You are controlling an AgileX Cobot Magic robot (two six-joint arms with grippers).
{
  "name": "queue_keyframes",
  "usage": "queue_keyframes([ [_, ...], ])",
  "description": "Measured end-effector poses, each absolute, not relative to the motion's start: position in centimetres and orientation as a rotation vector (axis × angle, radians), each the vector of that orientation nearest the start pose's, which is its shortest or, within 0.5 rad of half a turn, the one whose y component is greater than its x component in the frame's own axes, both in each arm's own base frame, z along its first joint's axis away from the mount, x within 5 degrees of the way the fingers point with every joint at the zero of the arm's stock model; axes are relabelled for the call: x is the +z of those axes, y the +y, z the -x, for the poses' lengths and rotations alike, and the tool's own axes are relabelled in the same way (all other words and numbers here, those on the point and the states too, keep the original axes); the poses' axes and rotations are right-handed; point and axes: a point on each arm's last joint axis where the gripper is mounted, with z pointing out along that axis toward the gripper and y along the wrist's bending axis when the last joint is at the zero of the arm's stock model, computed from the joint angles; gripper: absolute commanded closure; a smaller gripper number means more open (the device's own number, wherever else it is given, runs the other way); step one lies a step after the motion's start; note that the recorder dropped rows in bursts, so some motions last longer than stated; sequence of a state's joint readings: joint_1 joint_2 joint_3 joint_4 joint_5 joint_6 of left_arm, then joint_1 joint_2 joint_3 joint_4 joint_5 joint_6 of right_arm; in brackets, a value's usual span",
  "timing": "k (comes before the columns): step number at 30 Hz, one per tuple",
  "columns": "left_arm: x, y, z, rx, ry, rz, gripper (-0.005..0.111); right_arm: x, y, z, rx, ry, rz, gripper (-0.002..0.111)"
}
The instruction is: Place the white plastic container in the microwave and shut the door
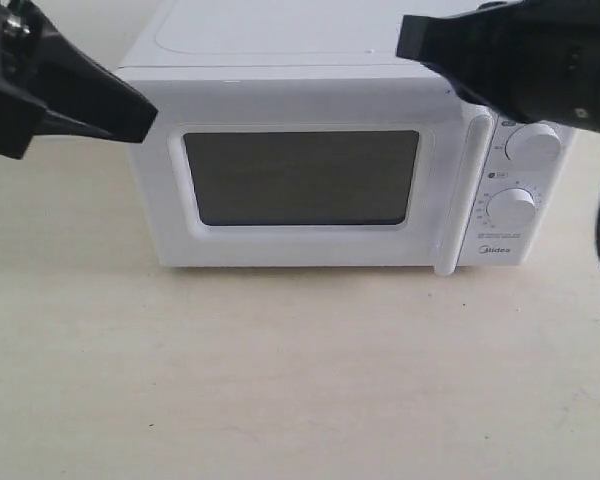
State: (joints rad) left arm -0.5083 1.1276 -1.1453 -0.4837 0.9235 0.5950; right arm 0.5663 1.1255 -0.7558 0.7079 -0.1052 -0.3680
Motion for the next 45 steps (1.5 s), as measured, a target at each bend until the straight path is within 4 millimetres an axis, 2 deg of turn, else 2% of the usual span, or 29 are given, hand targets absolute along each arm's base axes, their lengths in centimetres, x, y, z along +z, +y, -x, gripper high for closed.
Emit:
queue_keyframes([
  [3, 39.2, -13.2, -16.7, -0.557, 2.037, -1.066, 0.102, 33.0, 11.5, -19.2, 0.598, 1.769, 0.161, 0.108],
  [13, 39.6, -11.7, -13.7, -0.596, 2.027, -1.032, 0.102, 29.4, 6.9, -10.4, 0.687, 1.739, 0.233, 0.108],
  [19, 40.0, -11.3, -11.8, -0.709, 1.984, -0.992, 0.102, 28.3, 5.2, -6.6, 0.752, 1.647, 0.273, 0.108],
  [25, 38.9, -10.9, -11.2, -0.719, 1.978, -0.953, 0.102, 27.1, 4.8, -5.0, 0.788, 1.648, 0.332, 0.108],
  [30, 38.2, -11.0, -11.2, -0.742, 1.999, -0.94, 0.102, 27.0, 4.8, -4.8, 0.795, 1.654, 0.345, 0.108],
  [45, 39.0, -11.1, -11.9, -0.738, 1.92, -0.839, 0.102, 26.9, 4.8, -4.8, 0.796, 1.656, 0.348, 0.108],
])
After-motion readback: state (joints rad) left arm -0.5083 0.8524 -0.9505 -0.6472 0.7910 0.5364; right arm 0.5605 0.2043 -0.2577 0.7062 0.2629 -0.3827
